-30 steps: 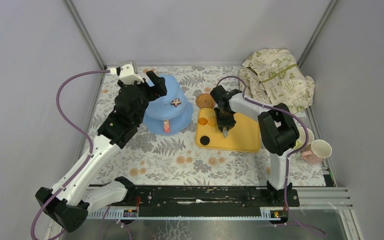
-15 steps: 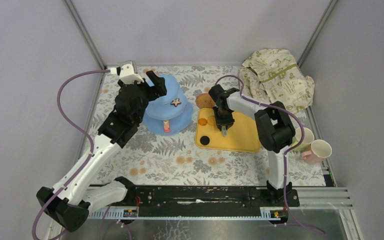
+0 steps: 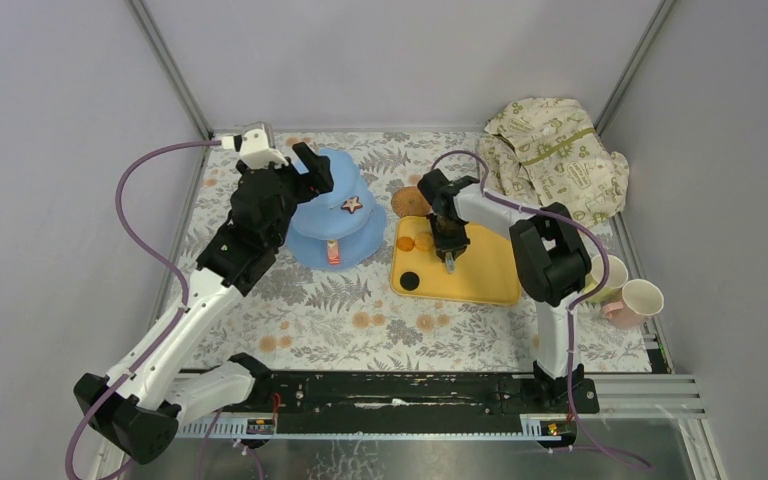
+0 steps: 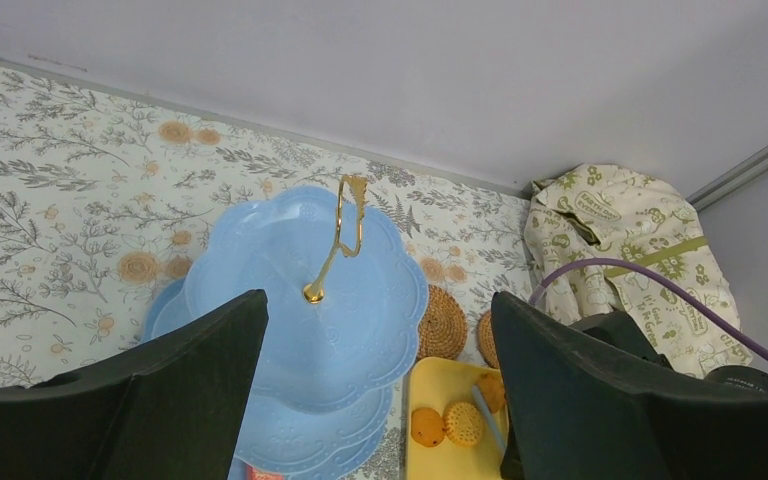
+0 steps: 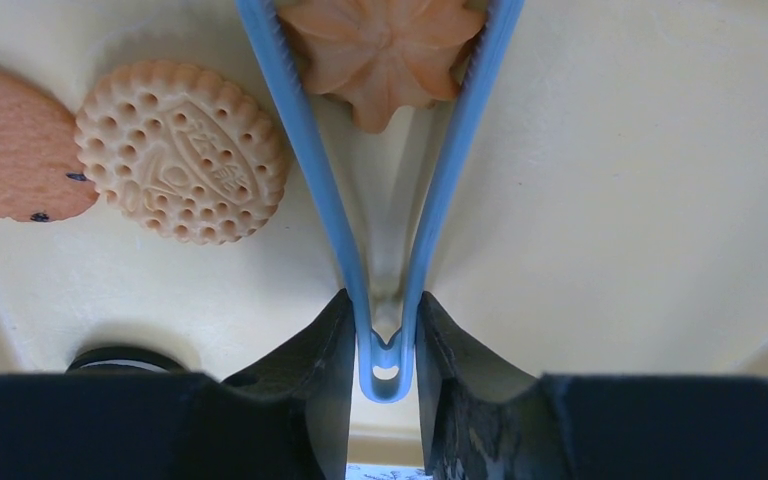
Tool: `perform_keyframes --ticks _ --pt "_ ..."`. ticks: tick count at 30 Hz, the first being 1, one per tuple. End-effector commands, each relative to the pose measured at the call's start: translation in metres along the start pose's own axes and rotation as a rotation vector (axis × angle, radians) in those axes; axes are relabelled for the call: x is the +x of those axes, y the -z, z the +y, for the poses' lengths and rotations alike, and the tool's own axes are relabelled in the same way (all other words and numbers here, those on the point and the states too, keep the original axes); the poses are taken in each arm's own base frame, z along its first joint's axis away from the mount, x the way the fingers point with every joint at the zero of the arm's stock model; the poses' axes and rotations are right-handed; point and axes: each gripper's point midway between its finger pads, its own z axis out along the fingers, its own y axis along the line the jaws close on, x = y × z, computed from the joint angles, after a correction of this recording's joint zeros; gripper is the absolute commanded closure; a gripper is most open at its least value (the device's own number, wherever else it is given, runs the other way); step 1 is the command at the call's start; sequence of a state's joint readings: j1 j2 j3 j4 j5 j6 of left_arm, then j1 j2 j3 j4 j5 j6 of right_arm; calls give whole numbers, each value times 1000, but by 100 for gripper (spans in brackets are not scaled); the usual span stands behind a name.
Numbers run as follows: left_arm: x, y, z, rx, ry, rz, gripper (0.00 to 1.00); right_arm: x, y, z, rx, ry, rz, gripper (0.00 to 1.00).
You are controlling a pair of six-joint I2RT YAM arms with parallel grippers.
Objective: Serve the afternoon tea
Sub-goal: Pick up the desert from the tray.
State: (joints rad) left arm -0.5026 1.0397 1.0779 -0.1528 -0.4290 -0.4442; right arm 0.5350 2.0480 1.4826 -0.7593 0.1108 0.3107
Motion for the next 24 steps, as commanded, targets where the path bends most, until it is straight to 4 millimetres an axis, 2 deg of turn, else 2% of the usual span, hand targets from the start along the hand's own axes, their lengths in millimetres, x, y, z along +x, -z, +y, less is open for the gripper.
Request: perform_keyframes --ticks 1,15,19,24 --pt "-12 0 1 0 28 -56 11 -9 25 -7 0 -24 -70 88" --pt "-18 0 8 -21 52 -92 10 -4 56 -10 -35 -33 -131 89" --pt "-24 3 11 -24 73 -119 10 -1 75 -3 -59 -26 -167 90" --pt "-37 12 15 -36 100 -158 9 6 104 19 -73 18 -216 90"
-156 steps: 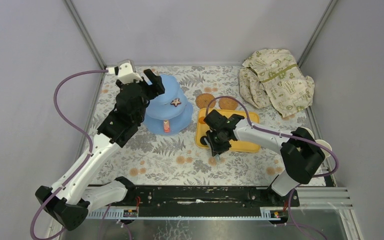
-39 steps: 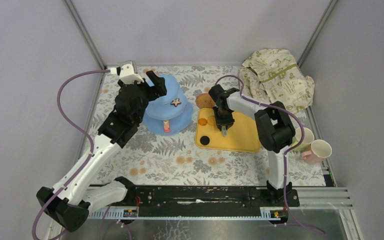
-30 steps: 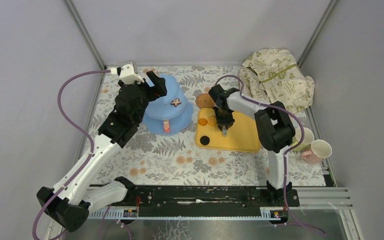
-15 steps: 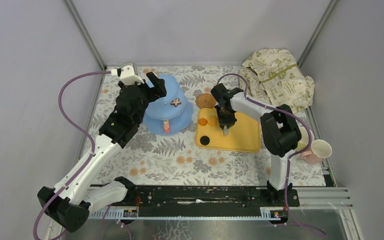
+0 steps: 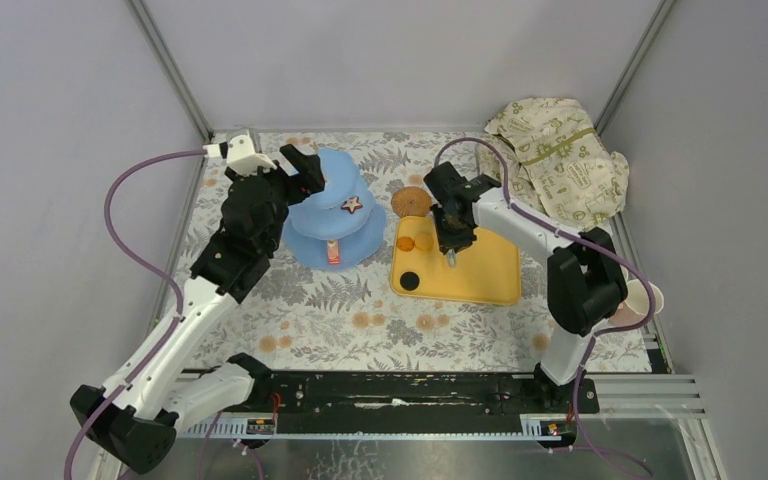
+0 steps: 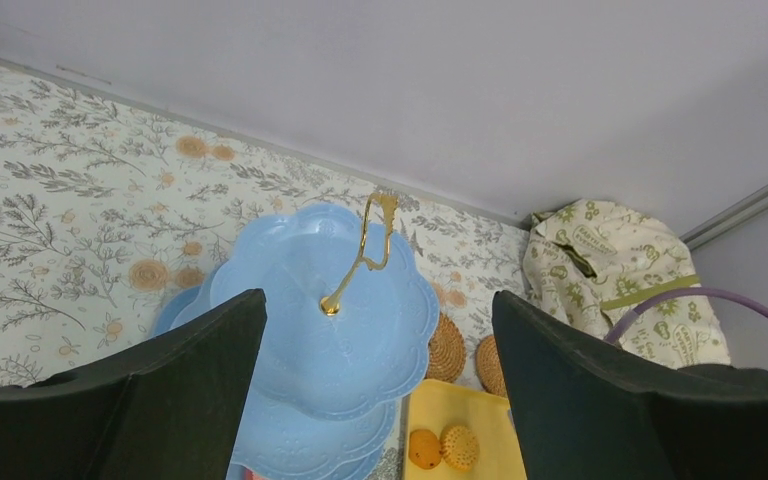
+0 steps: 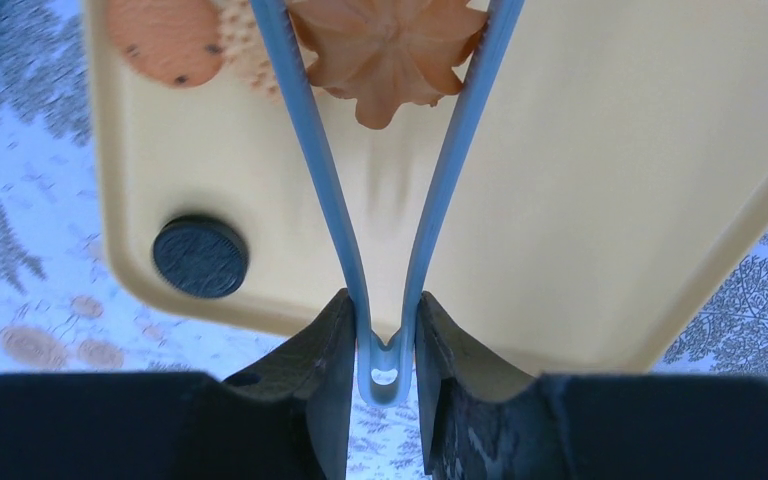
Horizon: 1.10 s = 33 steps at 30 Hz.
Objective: Serve the afternoon tea
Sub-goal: Pick up the desert from the tray, then place the desert on the desert table.
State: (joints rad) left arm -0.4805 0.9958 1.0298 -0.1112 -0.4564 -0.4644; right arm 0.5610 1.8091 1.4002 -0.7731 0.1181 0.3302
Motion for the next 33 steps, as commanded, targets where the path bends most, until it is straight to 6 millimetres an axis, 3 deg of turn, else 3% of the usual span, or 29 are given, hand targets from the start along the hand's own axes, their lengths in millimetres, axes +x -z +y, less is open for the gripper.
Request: perform_keyframes --ticks 1,8,14,25,33 --pt "-34 8 1 -6 69 -115 9 -4 44 28 -29 41 -92 90" --pt "-54 25 13 -69 106 -150 6 -2 82 82 -91 91 -161 90" --pt "-68 41 28 -141 178 -184 4 3 103 132 -127 150 -199 90" --pt "-78 54 40 -191 190 -208 0 -3 99 206 -172 218 -196 91" --pt "-78 54 42 -197 182 -216 0 -14 91 234 -203 229 -187 91"
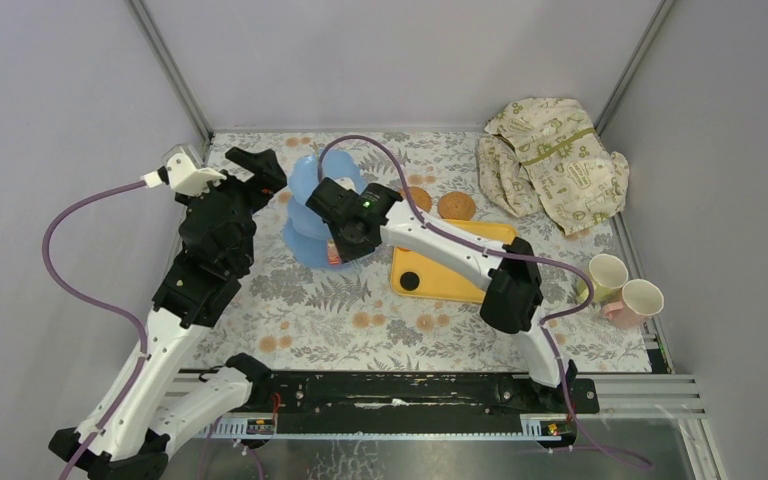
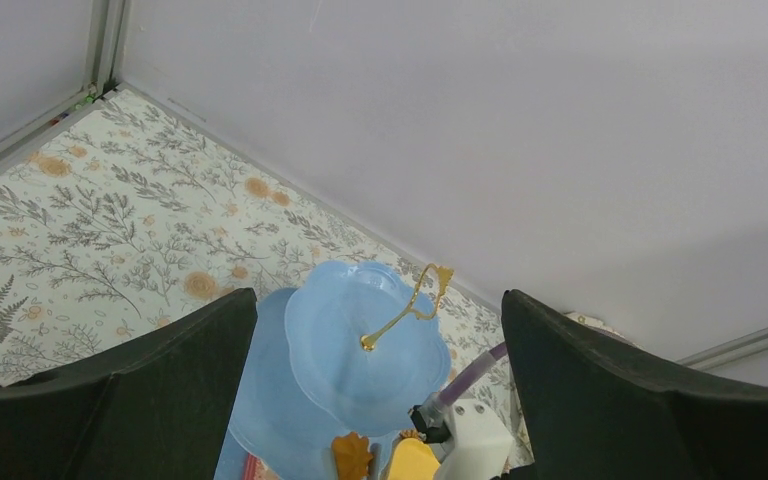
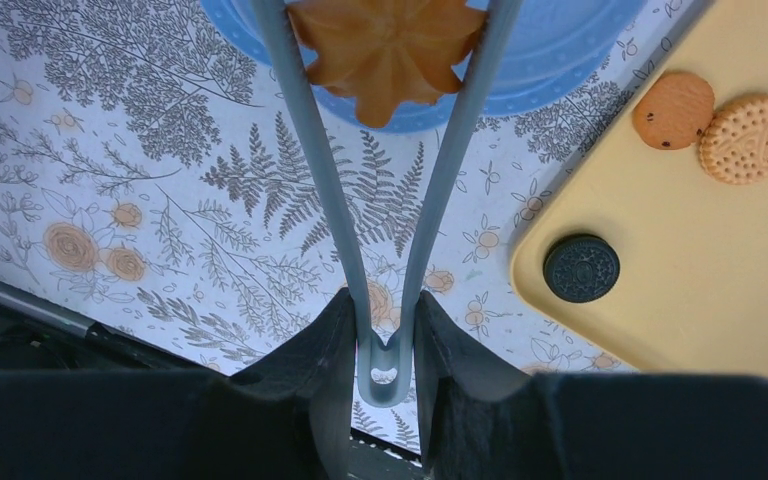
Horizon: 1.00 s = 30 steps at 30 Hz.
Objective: Serve the afternoon tea
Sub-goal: Place the desert on the desert table.
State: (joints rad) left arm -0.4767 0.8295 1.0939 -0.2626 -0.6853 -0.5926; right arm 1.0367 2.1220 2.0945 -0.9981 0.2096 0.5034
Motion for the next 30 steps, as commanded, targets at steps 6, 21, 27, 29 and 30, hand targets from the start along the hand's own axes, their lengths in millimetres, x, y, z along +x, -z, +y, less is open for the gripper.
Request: perform_keyframes --ticks 6,21,27,29,30 --pt "-19 2 9 -39 20 -74 0 -22 -2 22 -44 -10 -32 91" --pt "-28 8 11 -36 33 -110 0 -41 -36 35 -71 -26 -53 90" --pt "-27 8 14 -37 25 -115 0 -44 -39 36 -85 -32 -55 87" --pt "-26 8 14 -36 25 -117 0 -46 -37 36 -88 -33 -60 85" --pt "-27 8 14 -34 25 -118 0 -47 -36 36 -88 -33 -62 83"
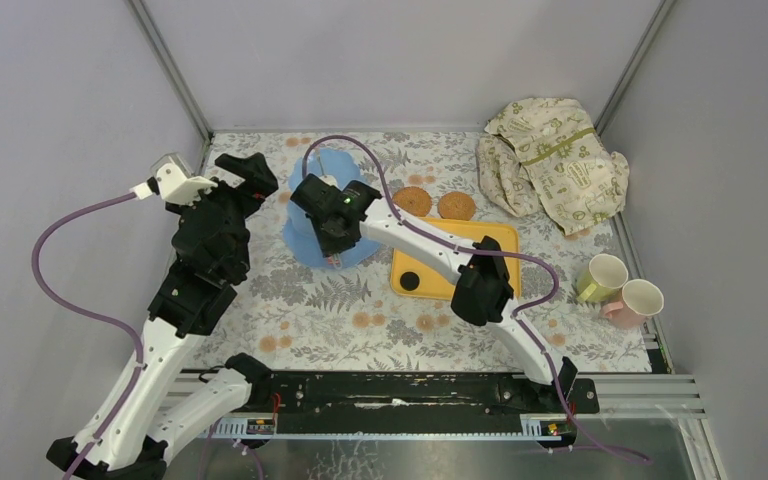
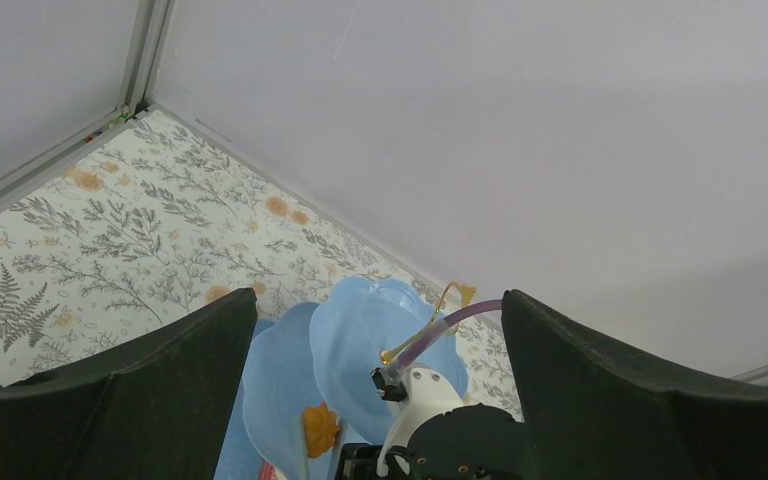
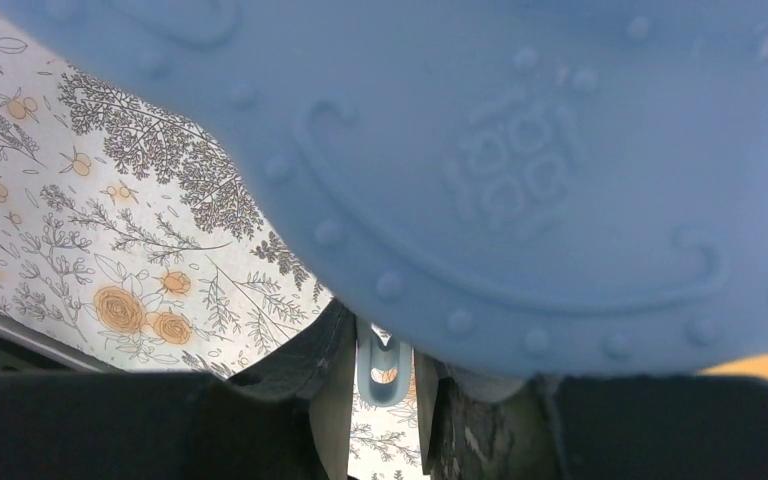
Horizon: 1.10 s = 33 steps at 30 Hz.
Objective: Serve the afternoon tea
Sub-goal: Place the desert on the desert table.
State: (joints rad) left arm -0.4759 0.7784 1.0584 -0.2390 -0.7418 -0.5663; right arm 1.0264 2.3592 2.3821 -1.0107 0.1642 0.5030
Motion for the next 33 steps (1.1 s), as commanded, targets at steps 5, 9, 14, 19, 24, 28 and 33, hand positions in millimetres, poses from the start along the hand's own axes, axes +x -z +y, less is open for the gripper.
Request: perform_keyframes --ticks 5,9,14,19,24,28,33 --pt "-13 -2 -2 6 22 -56 0 -21 8 5 -39 -18 -57 76" --pt "-11 -2 -3 10 25 -51 0 -20 6 2 -35 -20 -49 72" --pt "-11 -2 -4 14 24 -50 0 -21 6 0 -38 -23 -46 68" --pt "-12 -3 -6 19 25 -49 0 -22 7 0 -44 -25 -45 65" --pt "-11 -4 -8 25 25 -45 0 -22 7 -1 -46 -25 -45 65" --pt "-10 -4 -8 23 23 -44 0 -22 7 -1 -48 -26 -45 64" --pt "-10 -5 -9 25 22 -42 0 -24 8 -1 -49 -26 -48 62"
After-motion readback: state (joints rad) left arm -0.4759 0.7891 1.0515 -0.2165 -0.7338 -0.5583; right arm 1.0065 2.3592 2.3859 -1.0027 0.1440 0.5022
